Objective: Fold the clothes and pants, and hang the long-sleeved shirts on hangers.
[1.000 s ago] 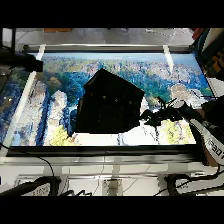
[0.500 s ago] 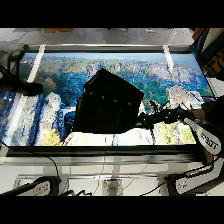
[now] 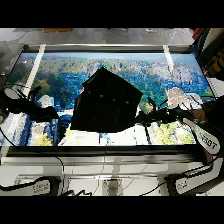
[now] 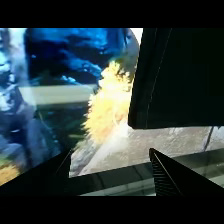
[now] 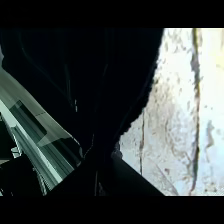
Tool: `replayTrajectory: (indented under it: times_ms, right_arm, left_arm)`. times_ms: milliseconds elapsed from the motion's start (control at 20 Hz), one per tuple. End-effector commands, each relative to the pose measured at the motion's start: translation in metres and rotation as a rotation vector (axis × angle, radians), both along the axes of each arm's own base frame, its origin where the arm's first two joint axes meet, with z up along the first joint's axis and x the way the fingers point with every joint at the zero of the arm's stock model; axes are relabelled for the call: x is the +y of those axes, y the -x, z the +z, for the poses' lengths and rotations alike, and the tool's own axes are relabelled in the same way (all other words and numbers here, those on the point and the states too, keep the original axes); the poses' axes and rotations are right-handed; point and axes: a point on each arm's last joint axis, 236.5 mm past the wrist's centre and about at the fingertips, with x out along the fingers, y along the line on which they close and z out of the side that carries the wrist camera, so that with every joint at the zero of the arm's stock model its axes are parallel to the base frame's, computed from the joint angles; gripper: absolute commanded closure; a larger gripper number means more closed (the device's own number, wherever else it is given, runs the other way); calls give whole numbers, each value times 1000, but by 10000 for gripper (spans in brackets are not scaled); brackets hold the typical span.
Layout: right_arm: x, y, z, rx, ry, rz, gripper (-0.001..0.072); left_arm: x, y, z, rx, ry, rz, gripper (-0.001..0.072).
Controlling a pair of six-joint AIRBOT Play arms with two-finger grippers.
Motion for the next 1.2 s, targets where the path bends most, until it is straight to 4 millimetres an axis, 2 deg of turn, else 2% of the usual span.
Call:
replayTrajectory:
  times_ms: [0,150,250,500,600,650,900,1150]
  right_arm:
    - [2,-3,9,-56,0,17,668]
    - [8,-8,12,-125,56,27,668]
    - [17,-8,13,-154,77,44,668]
    - [44,8,10,-169,89,123,668]
    - [48,12,8,-171,95,143,668]
    - [48,13,8,-170,96,148,668]
    - [49,17,9,-160,88,158,668]
    - [50,19,10,-156,84,164,668]
  left_arm:
    - [-8,17,-25,89,52,-13,171]
    - [-13,29,-44,138,76,-31,194]
    - [-28,29,-51,117,143,-41,194]
    - [-44,26,-78,90,217,-11,198]
    - [-51,22,-83,81,257,-13,365]
    - [-53,16,-85,66,265,6,379]
    - [-46,-17,-90,-36,244,107,378]
    - [-38,-20,-91,-46,233,122,349]
